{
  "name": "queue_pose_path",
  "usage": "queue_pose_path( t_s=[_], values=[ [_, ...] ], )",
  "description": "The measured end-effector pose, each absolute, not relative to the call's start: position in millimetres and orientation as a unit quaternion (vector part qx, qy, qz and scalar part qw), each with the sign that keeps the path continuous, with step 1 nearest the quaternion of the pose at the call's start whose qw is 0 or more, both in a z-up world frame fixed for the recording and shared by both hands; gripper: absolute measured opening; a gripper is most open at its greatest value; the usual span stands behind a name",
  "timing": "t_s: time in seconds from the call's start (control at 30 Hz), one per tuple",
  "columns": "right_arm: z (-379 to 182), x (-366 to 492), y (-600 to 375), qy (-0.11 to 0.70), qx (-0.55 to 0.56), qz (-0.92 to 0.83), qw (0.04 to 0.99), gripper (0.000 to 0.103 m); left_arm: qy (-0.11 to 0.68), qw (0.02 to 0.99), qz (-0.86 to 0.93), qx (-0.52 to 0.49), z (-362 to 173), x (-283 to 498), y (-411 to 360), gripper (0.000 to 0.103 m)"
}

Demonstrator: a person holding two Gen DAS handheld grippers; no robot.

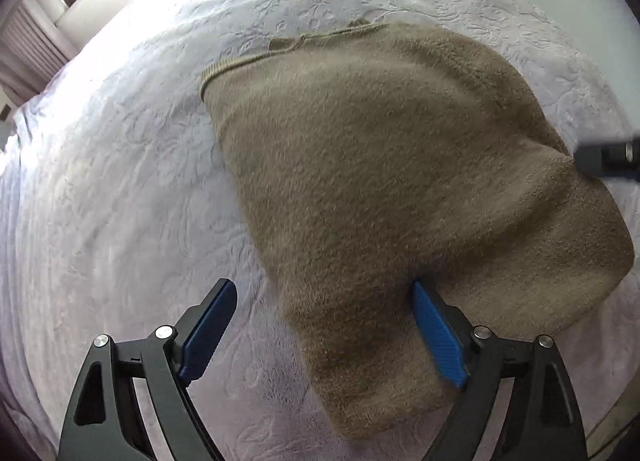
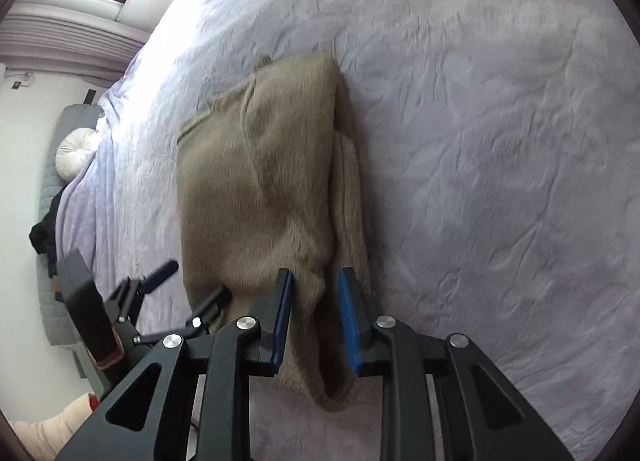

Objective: Fold small clothes

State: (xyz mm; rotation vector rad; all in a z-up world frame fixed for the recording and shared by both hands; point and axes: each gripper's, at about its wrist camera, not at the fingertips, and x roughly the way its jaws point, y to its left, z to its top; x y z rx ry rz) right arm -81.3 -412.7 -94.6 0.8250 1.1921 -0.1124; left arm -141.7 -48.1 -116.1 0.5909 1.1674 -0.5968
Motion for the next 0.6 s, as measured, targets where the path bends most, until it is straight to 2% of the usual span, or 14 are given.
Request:
queue_pose_path(
  t_s=[0.03,0.1,0.23,0.27,0.33,0.5,0.57,0.6],
  values=[
    [-89.1,-77.7,-418.4,0.534,0.375,-0.058,0.755,0.050,0.535,0.752,-0.275,0.267,-117.5,-142.0,-45.0,0.090],
    [-82.8,-69.3,-433.2,0.516,0.391,-0.058,0.759,0.072,0.540,0.752,-0.277,0.257,-120.1,-141.7,-40.6,0.089],
    [-104.6,-32.9,-459.4,0.499,0.448,-0.036,0.741,0.072,0.542,0.753,-0.276,0.252,-121.9,-144.1,-40.6,0.089],
    [-116.0,-23.3,-463.7,0.507,0.456,-0.037,0.730,0.070,0.540,0.754,-0.276,0.252,-120.2,-145.2,-38.8,0.089],
    [-129.5,-2.8,-461.6,0.516,0.461,-0.033,0.721,0.025,0.535,0.758,-0.273,0.252,-116.7,-145.1,-35.2,0.089],
    [-97.5,14.3,-445.5,0.455,0.430,0.045,0.779,0.021,0.520,0.766,-0.270,0.263,-114.5,-149.6,-30.2,0.090],
    [-109.0,22.6,-447.8,0.496,0.389,-0.007,0.776,0.021,0.529,0.760,-0.270,0.263,-122.1,-148.7,-29.9,0.090],
    [-122.2,24.7,-449.9,0.525,0.380,-0.029,0.761,0.025,0.535,0.758,-0.270,0.258,-122.4,-147.5,-29.5,0.090]
  ],
)
